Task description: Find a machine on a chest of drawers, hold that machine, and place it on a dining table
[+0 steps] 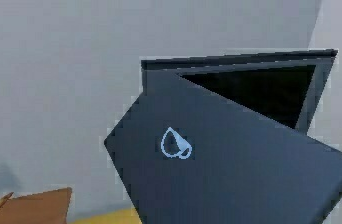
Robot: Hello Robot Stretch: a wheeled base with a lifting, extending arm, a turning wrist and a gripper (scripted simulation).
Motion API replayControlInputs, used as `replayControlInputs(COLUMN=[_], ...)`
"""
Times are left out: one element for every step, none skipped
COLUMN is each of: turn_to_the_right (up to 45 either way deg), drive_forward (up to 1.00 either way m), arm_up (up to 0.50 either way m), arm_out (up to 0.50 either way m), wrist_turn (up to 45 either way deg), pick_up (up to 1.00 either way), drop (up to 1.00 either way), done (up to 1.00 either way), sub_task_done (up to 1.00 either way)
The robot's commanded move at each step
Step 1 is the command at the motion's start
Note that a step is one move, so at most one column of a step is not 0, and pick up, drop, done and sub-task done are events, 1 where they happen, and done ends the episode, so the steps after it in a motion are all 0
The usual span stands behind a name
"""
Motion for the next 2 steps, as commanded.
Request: replayControlInputs(turn_to_the_right=[-9.0,-6.0], drive_forward=[0.00,0.00], arm_up=[0.00,0.00], arm_out=[0.00,0.00], wrist_turn=[0.0,0.0], pick_up=[0.00,0.00], drop=[0.00,0.00], done=[0.00,0.00], sub_task_done=[0.00,0.00])
